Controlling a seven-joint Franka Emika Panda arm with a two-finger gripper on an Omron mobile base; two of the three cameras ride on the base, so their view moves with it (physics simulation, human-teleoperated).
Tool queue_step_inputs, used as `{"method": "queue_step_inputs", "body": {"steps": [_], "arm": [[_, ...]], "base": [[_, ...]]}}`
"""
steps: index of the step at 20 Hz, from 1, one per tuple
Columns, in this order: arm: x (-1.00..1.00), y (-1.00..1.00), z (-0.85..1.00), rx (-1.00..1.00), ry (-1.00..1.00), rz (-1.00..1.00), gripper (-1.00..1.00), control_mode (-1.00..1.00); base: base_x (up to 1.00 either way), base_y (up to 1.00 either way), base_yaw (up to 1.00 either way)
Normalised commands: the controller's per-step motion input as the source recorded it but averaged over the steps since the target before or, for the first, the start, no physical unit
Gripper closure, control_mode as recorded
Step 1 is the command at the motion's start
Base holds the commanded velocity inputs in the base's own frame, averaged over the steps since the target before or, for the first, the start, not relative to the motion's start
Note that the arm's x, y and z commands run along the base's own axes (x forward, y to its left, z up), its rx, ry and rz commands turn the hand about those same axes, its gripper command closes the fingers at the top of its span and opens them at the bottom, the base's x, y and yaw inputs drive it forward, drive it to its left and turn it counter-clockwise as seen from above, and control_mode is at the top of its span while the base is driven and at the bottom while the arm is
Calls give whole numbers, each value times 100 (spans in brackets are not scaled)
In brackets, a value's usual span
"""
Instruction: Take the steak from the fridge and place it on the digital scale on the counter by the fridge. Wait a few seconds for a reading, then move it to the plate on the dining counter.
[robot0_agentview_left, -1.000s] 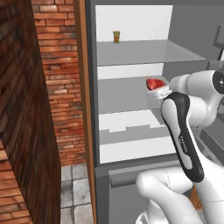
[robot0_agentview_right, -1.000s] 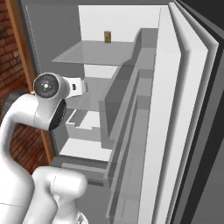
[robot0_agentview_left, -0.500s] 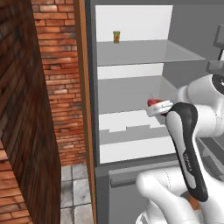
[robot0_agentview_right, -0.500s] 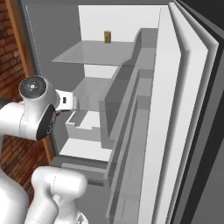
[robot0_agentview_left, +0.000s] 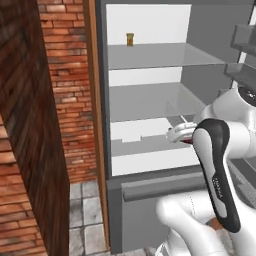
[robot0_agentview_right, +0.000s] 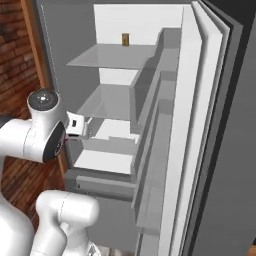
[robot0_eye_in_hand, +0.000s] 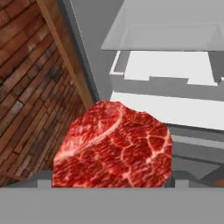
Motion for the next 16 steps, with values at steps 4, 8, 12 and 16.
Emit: {"method": "queue_step_inputs", "body": {"steps": [4, 8, 12, 16], "arm": [[0, 0, 0, 0, 0, 0, 100, 100], [0, 0, 0, 0, 0, 0, 100, 100], [0, 0, 0, 0, 0, 0, 100, 100], [0, 0, 0, 0, 0, 0, 100, 100]], "base": [[-100, 37, -17], [-100, 33, -37], [-100, 29, -55], [-100, 30, -67]]}}
